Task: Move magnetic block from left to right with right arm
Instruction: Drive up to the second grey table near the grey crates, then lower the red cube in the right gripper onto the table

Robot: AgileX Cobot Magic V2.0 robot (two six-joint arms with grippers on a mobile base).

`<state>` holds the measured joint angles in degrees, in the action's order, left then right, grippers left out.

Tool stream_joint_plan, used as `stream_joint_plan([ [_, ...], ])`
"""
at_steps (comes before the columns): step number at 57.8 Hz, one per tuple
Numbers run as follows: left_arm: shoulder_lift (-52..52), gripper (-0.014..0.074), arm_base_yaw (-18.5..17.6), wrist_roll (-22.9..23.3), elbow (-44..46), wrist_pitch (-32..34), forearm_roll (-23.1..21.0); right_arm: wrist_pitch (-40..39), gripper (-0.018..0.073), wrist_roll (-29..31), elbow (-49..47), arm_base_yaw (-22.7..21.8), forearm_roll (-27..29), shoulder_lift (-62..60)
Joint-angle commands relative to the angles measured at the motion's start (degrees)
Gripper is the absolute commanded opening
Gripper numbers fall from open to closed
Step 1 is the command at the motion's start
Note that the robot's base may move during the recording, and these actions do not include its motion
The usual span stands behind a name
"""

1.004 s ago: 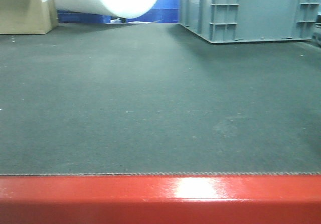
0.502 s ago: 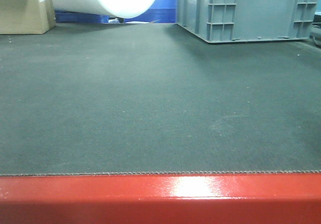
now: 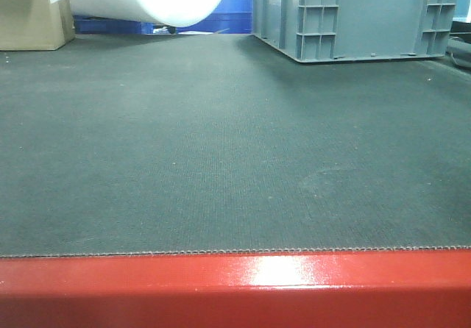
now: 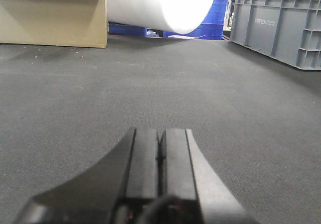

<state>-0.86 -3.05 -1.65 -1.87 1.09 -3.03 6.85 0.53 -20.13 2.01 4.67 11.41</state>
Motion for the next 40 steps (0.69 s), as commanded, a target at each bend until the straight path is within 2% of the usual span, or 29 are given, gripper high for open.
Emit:
stream_joint_plan([
  [1, -0.5, -0.0117, 0.0, 0.3, -0.5, 5.0, -0.3, -6.1, 0.0302, 0.5, -1.7, -0.4, -0.2, 0.6],
  [11, -0.5, -0.0117, 0.0, 0.3, -0.5, 5.0, -0.3, -5.9, 0.0302, 0.5, -1.7, -0.4, -0.2, 0.9],
  [20, -0.5, -0.0117, 0.0, 0.3, -0.5, 5.0, -0.3, 1.3, 0.0302, 0.5, -4.5, -0.4, -0.5, 5.5],
  [31, -0.5, -0.0117, 0.0, 0.3, -0.5, 5.0, -0.3, 12.9, 0.0302, 0.5, -12.3, -0.4, -0.5, 20.4],
  [40, -0.5, -0.0117, 0.0, 0.3, -0.5, 5.0, -0.3, 16.8, 0.0302, 0.5, -18.1, 1.1, -0.5, 32.9],
])
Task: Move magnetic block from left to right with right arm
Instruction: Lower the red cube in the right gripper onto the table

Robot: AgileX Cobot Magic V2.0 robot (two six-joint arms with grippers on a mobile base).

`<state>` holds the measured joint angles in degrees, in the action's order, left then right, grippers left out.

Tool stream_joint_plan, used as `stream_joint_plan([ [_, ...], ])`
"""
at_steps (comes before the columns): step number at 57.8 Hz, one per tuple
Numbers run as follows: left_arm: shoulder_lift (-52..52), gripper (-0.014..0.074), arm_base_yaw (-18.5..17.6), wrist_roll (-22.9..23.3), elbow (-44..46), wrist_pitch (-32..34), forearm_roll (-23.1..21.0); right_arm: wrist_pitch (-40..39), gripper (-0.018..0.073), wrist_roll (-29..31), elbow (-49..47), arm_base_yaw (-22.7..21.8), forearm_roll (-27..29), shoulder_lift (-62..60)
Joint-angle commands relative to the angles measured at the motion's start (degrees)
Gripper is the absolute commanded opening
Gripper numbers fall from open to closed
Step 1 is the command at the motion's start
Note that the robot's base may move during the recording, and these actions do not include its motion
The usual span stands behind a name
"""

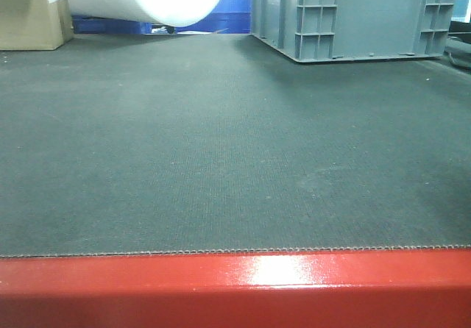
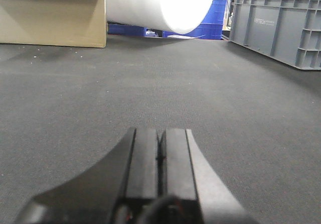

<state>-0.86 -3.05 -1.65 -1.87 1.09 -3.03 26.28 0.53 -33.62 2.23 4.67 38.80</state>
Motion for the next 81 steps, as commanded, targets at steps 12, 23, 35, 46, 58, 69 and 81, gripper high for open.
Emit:
stream_joint_plan([
  [12, -0.5, -0.0117, 0.0, 0.3, -0.5, 5.0, -0.3, -0.5, 0.0302, -1.1, -12.7, 9.3, -0.5, 21.2],
  [23, -0.5, -0.0117, 0.0, 0.3, -0.5, 5.0, -0.3, 7.1, 0.0302, -4.0, -21.0, 18.6, -0.5, 34.3],
  [35, -0.5, -0.0117, 0.0, 0.3, -0.5, 5.0, -0.3, 19.6, 0.0305, -25.4, -32.5, 27.2, -5.2, 46.1],
  [46, -0.5, -0.0117, 0.0, 0.3, -0.5, 5.0, -0.3, 31.9, 0.0305, -34.5, -44.3, 32.7, -6.5, 56.5],
  [58, -0.5, -0.0117, 0.0, 0.3, -0.5, 5.0, -0.3, 39.2, 0.0305, -34.5, -54.9, 36.5, -6.5, 66.5],
  [69, -0.5, -0.0117, 0.0, 0.3, -0.5, 5.0, -0.3, 42.5, 0.0305, -34.6, -63.7, 37.7, -4.7, 72.9],
  [81, -0.5, -0.0117, 0.0, 0.3, -0.5, 5.0, -0.3, 41.0, 0.0305, -37.9, -67.2, 38.9, -4.0, 75.0],
])
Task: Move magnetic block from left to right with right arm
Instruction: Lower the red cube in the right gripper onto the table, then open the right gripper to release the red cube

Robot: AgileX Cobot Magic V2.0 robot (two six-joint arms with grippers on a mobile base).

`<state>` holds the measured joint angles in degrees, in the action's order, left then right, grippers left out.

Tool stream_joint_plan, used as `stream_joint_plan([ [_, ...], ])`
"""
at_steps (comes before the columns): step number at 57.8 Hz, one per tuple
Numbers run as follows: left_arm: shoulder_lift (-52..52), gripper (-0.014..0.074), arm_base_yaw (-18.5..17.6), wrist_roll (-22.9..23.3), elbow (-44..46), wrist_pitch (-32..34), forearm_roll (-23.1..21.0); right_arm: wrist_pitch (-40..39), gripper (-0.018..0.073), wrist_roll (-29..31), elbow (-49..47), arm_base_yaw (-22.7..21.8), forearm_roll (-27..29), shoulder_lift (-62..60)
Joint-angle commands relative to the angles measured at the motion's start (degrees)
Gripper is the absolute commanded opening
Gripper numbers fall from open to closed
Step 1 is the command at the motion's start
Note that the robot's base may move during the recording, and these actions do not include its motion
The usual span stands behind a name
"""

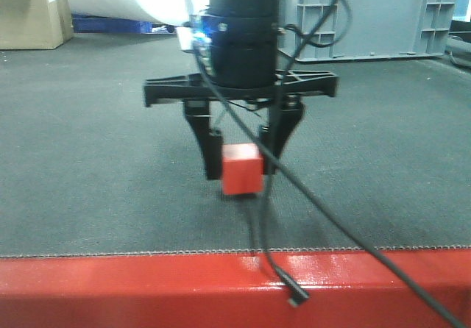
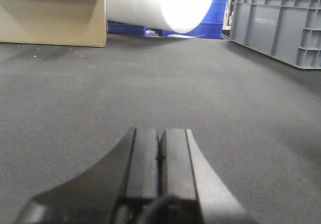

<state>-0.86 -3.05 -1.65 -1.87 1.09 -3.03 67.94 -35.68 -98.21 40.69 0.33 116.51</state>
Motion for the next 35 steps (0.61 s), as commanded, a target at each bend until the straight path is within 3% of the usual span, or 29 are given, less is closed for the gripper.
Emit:
stream_joint_plan([
  [1, -0.5, -0.0117, 0.0, 0.3, -0.5, 5.0, -0.3, -0.9, 0.0305, -1.9, -2.6, 0.5, 0.4, -2.6],
  [35, -0.5, -0.0117, 0.0, 0.3, -0.5, 5.0, -0.3, -1.1, 0.0305, -3.9, -2.6, 0.7, 1.6, -2.5],
])
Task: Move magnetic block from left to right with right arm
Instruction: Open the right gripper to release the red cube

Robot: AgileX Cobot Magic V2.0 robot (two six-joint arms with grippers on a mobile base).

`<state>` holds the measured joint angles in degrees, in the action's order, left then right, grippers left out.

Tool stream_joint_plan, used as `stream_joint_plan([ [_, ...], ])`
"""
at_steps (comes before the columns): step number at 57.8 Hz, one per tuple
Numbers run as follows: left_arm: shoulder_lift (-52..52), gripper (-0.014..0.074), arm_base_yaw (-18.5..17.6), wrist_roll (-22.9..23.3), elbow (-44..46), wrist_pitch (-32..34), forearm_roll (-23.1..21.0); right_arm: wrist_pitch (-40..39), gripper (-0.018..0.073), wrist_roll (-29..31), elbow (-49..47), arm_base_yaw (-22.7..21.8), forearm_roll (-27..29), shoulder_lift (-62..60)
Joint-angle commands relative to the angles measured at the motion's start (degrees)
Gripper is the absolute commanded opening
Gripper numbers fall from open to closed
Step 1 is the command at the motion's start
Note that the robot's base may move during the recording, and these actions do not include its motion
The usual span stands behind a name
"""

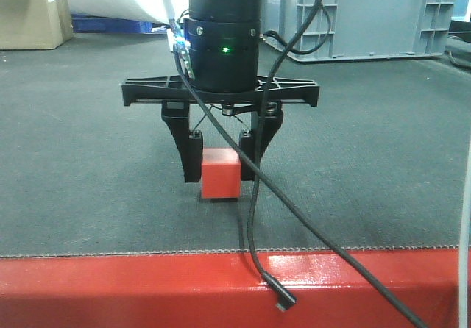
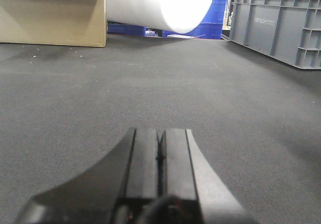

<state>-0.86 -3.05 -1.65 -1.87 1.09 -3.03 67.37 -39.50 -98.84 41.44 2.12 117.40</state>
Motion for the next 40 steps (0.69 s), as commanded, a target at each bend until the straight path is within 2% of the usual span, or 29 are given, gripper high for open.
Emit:
stream_joint_plan([
  [1, -0.5, -0.0117, 0.0, 0.3, -0.5, 5.0, -0.3, -0.5, 0.0305, -0.1, -1.9, 0.0, -0.2, -3.4],
  [12, -0.5, -0.0117, 0.0, 0.3, -0.5, 5.0, -0.3, -0.7, 0.0319, -0.1, -1.9, 0.0, -0.2, -3.4],
  [25, -0.5, -0.0117, 0.0, 0.3, -0.5, 5.0, -0.3, -0.4, 0.0560, -0.1, -1.9, 0.0, -0.3, -3.4],
  [40, -0.5, -0.0117, 0.0, 0.3, -0.5, 5.0, -0.3, -0.4, 0.0579, -0.1, -1.9, 0.0, -0.3, -3.4],
])
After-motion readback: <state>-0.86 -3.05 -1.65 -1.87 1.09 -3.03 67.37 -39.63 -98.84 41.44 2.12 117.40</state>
